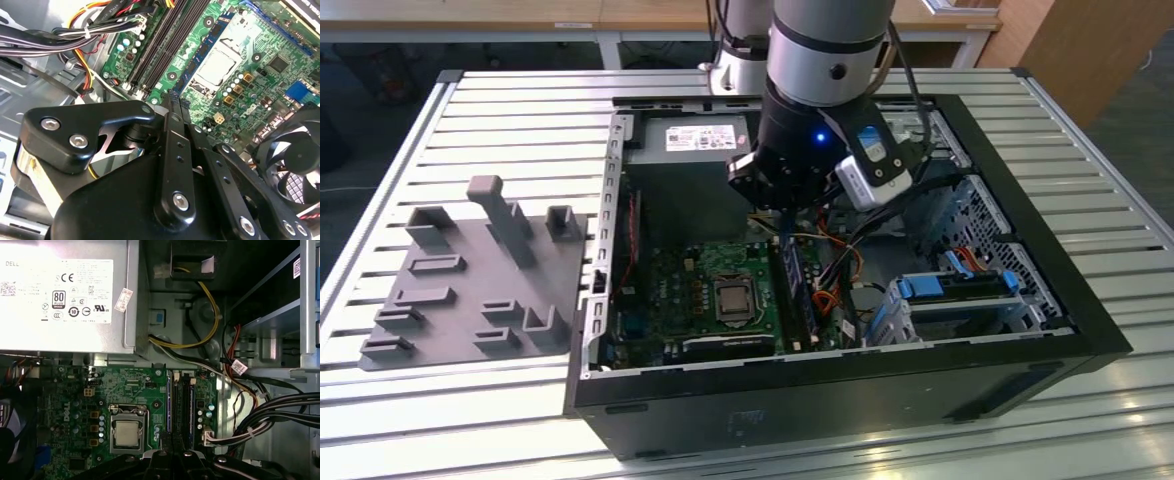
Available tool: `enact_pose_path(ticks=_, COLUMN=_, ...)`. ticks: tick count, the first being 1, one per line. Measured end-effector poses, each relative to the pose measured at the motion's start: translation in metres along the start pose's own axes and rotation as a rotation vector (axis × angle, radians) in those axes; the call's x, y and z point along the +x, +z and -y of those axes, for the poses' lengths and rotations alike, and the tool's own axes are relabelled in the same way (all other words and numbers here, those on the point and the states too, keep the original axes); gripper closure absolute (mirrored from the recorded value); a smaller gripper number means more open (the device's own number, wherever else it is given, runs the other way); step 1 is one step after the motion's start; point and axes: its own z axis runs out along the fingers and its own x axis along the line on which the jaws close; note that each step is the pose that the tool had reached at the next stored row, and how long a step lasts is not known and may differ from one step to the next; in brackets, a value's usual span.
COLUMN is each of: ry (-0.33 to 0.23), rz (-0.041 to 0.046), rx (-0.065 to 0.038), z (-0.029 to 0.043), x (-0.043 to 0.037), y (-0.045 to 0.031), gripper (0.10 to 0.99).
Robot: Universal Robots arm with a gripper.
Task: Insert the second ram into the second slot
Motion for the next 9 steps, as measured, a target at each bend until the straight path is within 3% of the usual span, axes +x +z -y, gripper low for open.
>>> enact_pose_path(ticks=9, ry=-0.001, rz=-0.0001, rx=0.000, z=0.0007, x=-0.0001, y=0.0056, gripper=0.973)
